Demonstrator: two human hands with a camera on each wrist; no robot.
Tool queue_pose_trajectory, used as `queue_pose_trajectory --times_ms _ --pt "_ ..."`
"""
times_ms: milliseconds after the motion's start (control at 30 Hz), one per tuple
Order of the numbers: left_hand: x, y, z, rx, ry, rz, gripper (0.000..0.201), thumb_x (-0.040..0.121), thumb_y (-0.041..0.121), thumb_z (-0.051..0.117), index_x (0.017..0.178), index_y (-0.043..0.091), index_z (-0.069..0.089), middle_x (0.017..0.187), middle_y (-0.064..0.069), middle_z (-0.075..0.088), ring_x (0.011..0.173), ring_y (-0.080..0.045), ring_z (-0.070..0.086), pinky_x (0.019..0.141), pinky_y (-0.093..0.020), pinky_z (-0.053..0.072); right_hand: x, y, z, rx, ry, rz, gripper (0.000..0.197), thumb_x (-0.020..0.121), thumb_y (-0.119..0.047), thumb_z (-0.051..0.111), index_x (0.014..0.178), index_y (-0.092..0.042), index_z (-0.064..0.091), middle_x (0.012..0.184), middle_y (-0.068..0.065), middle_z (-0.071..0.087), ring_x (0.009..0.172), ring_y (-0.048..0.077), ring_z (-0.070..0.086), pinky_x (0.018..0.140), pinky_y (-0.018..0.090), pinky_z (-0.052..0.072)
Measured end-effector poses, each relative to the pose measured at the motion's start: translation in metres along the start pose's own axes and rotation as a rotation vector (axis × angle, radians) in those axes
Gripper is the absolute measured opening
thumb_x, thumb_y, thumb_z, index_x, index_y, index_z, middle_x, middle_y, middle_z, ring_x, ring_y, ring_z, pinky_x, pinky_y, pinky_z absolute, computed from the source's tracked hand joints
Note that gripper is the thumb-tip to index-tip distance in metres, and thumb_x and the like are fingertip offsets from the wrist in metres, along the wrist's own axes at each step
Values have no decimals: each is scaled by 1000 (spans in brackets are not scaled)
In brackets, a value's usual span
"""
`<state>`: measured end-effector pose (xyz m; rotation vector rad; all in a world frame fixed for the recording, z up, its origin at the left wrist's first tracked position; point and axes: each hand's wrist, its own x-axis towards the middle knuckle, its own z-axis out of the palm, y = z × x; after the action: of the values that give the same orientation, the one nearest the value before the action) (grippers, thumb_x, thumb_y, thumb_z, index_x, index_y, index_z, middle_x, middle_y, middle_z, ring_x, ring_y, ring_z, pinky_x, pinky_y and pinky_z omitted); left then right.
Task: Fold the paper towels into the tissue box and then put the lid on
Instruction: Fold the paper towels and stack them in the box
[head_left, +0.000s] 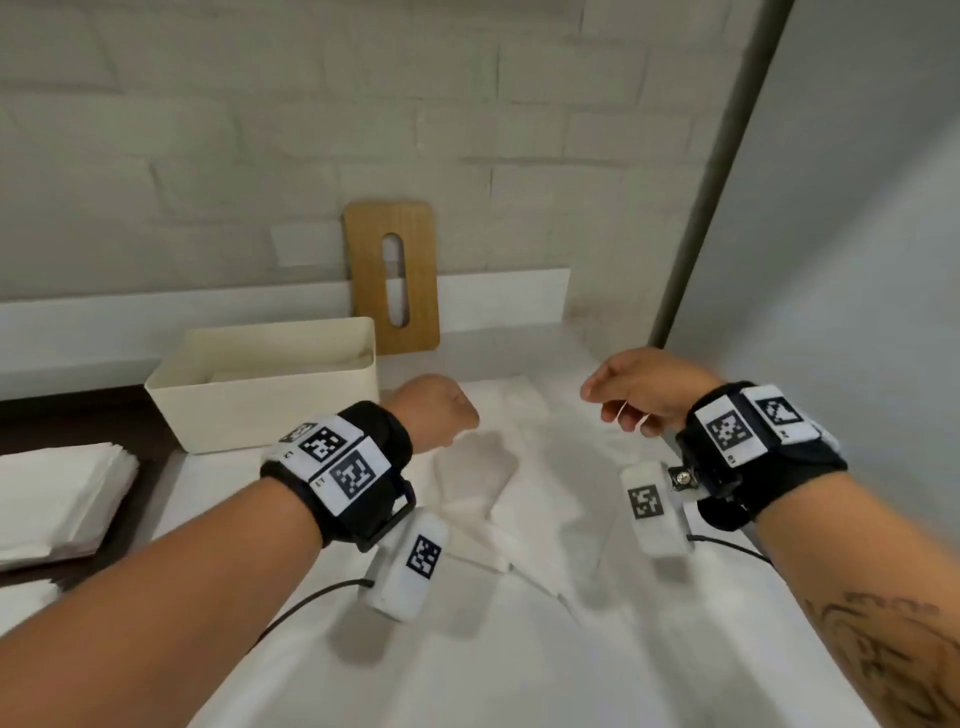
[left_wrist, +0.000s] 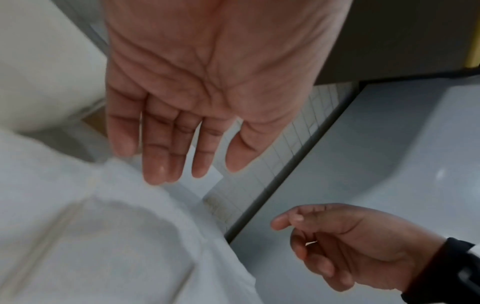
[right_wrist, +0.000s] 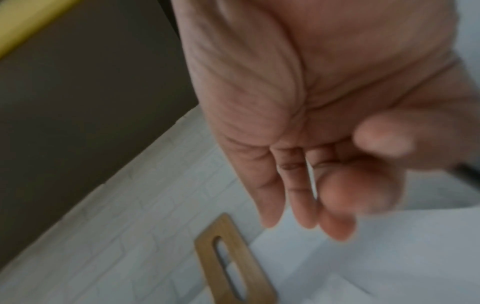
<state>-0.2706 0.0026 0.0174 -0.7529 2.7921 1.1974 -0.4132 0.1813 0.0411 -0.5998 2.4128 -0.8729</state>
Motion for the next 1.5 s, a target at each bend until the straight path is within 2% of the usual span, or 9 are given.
queue_pose_trajectory --times_ms 200,433,700,833,967,1100,1233,1333,1500 --pt "4 13 51 22 -123 -69 11 90 16 51 90 6 54 96 -15 55 88 -26 57 76 -31 44 -2 54 28 172 -36 276 25 88 -24 63 89 -1 54 66 13 59 53 24 62 40 21 43" --pt "12 21 77 18 -62 -82 64 83 20 67 138 7 37 136 -11 48 123 -26 48 98 -27 39 0 67 52 411 -5 334 21 80 -14 70 82 -3 52 70 11 50 46 24 57 51 34 51" --pt "9 16 79 -437 19 32 36 83 2 61 119 3 56 117 -14 64 106 -29 62 94 -37 50 -6 52 50 592 19 315 29 84 -36 67 85 -12 50 81 10 53 58 25 59 48 30 50" --pt "1 15 62 -613 8 32 35 73 4 64 108 2 59 110 -20 65 101 -37 63 92 -46 51 0 38 51 741 -36 271 19 84 -19 68 91 -6 56 82 13 63 68 27 62 59 33 55" --pt "-7 -4 43 -616 80 -18 35 56 14 56 90 7 58 95 -18 62 84 -31 61 79 -39 49 10 30 55 855 -107 189 13 88 1 57 89 -11 52 60 3 61 42 12 55 41 21 42" --pt "-16 -39 29 -390 154 -117 21 79 3 57 99 6 52 87 -8 56 72 -19 52 61 -26 41 17 37 49 564 -33 103 29 87 -5 60 113 -13 49 75 7 62 53 14 53 51 25 39" --pt "-26 -62 28 -281 60 -257 15 78 9 59 85 14 47 84 -2 48 72 -15 47 58 -22 37 14 45 50 -29 26 41 17 80 -21 69 93 -16 59 84 3 60 80 21 57 62 26 43" --pt "-28 -62 32 -437 14 -318 36 83 17 62 113 3 47 98 -9 56 80 -22 55 60 -21 46 4 43 59 -216 -58 -34 20 78 -31 69 75 -13 61 74 -1 57 76 16 55 70 25 43" --pt "-17 -56 43 -326 238 -278 54 91 31 55 136 4 41 136 -12 49 125 -29 46 100 -33 40 -14 26 81 -302 -38 -182 34 76 -38 71 99 -14 60 95 -2 56 94 15 55 84 26 46"
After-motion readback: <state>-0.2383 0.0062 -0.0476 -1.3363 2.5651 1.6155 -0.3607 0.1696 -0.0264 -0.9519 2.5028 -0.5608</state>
